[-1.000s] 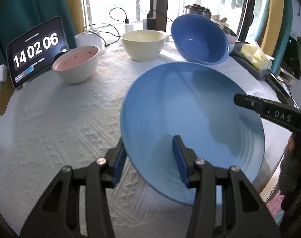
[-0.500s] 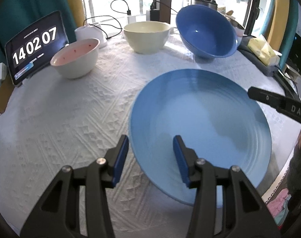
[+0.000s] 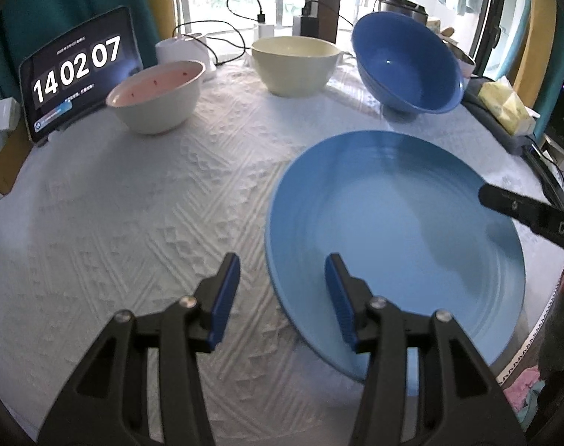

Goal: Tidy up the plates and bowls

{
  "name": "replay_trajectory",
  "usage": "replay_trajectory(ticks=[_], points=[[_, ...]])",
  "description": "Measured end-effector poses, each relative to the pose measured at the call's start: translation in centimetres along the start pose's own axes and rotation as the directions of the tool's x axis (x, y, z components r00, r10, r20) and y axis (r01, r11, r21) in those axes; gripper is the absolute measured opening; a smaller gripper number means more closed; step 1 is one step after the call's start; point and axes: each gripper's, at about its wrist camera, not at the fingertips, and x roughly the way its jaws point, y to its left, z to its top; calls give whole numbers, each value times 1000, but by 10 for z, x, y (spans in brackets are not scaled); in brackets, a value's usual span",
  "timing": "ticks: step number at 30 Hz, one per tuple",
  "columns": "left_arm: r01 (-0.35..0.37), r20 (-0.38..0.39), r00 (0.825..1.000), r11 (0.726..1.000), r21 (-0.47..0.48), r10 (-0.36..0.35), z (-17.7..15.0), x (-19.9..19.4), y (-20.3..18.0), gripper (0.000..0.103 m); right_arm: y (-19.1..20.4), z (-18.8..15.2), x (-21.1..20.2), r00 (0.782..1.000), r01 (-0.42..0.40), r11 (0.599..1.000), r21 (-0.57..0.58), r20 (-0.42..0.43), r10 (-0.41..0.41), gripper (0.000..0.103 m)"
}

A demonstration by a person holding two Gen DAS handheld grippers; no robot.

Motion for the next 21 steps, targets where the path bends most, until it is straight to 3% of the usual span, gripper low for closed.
replay_trajectory(ticks=[5,10,16,21], points=[[7,-2,1000,1000,-8,-7,3,4,-1,50,-5,-4,6,1000,10,1000,17,-24,-9,36],[70,-30,997,997,-42,-71,4,5,2,50,-7,-5,11,999,5,1000,22,-41,-4,36],[95,-34,995,993,-68,-98,4,9,4,61,-6,-6,17,999,-22,999,26,-46,23,36],[116,-24,993,989,-86,-119,5,13,6,64,-7,-8,19,998,-43,999,28,-35,44,36]])
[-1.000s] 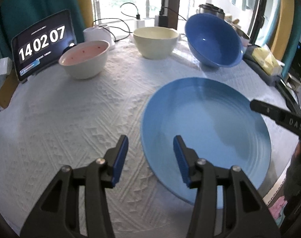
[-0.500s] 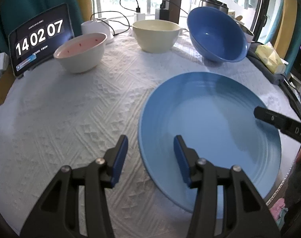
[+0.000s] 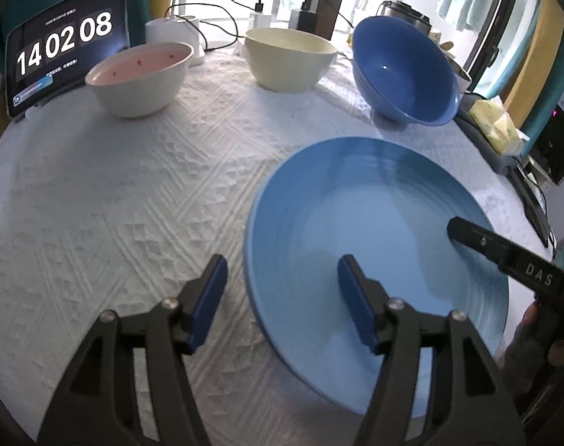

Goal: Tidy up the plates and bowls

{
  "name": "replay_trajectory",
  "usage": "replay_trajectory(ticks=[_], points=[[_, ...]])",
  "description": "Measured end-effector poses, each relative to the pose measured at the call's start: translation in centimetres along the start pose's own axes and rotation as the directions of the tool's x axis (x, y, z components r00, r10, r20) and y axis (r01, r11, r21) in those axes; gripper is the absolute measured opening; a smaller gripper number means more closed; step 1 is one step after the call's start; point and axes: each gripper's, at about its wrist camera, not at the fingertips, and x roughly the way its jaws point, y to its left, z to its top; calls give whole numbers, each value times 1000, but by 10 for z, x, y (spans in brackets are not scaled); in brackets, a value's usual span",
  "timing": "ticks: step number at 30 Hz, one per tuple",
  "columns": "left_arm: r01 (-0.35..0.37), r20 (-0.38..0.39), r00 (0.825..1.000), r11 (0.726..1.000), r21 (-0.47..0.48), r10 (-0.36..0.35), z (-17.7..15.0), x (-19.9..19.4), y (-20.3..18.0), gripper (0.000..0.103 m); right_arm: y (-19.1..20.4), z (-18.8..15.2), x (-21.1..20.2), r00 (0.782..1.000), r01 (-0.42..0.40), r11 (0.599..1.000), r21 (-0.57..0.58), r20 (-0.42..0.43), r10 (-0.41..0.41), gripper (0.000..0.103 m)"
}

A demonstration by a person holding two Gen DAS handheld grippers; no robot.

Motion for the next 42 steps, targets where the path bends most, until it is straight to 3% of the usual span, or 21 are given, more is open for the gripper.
replay_trajectory(ticks=[9,23,42], points=[[42,25,999,998,38,-43,1,2,-7,63,4,-2,4,999,-50,999,14,-4,50,41],[43,16,999,999,20,-44,0,-3,3,50,12,0,5,1000,-17,1000,10,-9,17,42],[18,33,999,998,-56,-17,-4,-15,52,50,58,2,21,999,-26,998,-63,-34,24,42]])
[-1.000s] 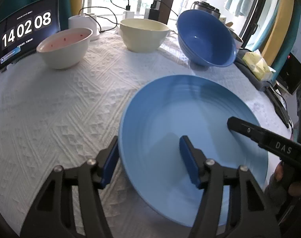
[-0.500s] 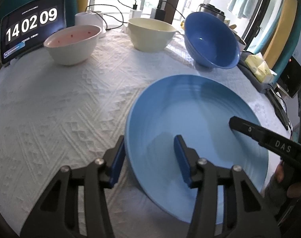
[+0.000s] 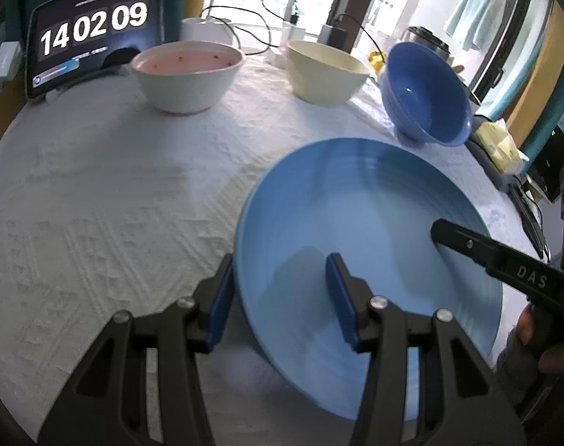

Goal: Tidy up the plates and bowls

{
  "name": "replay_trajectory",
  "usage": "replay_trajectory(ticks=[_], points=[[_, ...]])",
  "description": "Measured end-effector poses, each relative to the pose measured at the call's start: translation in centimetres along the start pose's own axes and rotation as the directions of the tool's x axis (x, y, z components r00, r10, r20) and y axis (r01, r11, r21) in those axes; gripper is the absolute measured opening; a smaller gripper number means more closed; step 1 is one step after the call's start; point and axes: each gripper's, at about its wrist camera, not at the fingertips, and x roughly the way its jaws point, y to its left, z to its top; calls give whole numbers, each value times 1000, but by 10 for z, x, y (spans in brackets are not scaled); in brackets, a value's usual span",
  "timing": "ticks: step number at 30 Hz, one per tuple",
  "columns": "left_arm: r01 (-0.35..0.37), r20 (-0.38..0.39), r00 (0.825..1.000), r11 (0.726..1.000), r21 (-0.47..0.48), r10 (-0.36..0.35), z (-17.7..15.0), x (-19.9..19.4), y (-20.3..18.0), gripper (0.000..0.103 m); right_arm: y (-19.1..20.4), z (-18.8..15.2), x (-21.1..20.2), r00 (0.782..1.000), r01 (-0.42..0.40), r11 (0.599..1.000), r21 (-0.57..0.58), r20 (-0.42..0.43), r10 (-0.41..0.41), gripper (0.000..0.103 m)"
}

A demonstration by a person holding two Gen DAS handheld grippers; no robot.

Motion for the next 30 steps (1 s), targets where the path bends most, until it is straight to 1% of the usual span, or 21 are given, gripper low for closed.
replay_trajectory(ticks=[17,30], points=[[-50,31,998,995,-89,53,4,-12,58,50,62,5,24,999,-36,996,-82,-40,33,42],[-86,50,994,987,-133,93,14,-17,94,50,98,12,49,996,-62,990,-126,-77,53,43]])
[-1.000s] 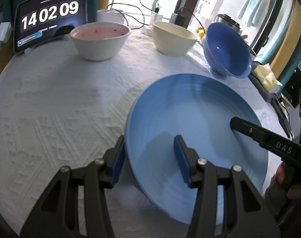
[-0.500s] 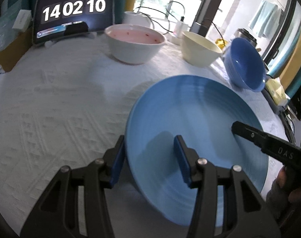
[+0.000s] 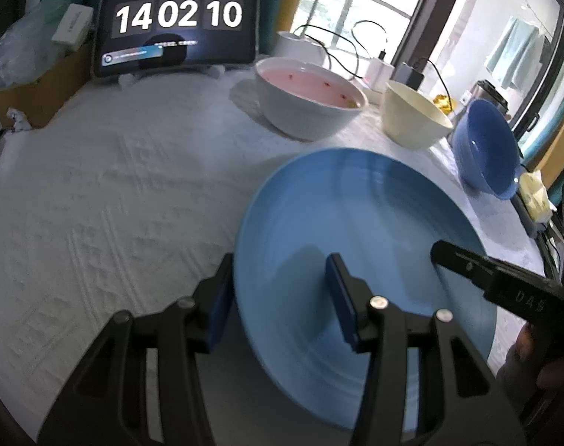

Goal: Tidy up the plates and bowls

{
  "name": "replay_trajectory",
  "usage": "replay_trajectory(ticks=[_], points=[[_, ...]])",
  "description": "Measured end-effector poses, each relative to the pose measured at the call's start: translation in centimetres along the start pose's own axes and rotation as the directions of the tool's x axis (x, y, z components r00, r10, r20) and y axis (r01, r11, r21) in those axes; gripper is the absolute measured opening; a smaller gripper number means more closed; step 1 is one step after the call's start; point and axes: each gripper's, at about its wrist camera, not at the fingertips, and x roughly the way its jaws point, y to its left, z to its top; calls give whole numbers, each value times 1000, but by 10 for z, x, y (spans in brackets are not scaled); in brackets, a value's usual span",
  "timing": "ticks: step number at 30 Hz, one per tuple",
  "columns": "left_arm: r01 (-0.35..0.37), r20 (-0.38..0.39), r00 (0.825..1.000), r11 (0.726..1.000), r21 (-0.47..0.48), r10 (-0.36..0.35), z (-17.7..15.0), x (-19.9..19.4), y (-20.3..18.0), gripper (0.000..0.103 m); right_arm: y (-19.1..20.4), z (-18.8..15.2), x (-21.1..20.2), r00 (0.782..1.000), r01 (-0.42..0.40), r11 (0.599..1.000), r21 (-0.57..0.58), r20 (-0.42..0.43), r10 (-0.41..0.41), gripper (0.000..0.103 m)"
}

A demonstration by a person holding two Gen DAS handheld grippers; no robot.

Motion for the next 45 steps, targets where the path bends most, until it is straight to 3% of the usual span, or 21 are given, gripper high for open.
replay_trajectory(ticks=[14,24,45], points=[[-45,4,999,998,-33,45,13,0,17,50,18,14,22,999,-34,999,-21,-23,34,43],[-94,105,990,995,-21,96,18,-25,9,51,18,12,17,999,-32,999,-38,-20,31,43],[-71,149,987,993,94,56,4,-50,-59,52,-32,-13,-42,997,-32,999,33,76,30,46]])
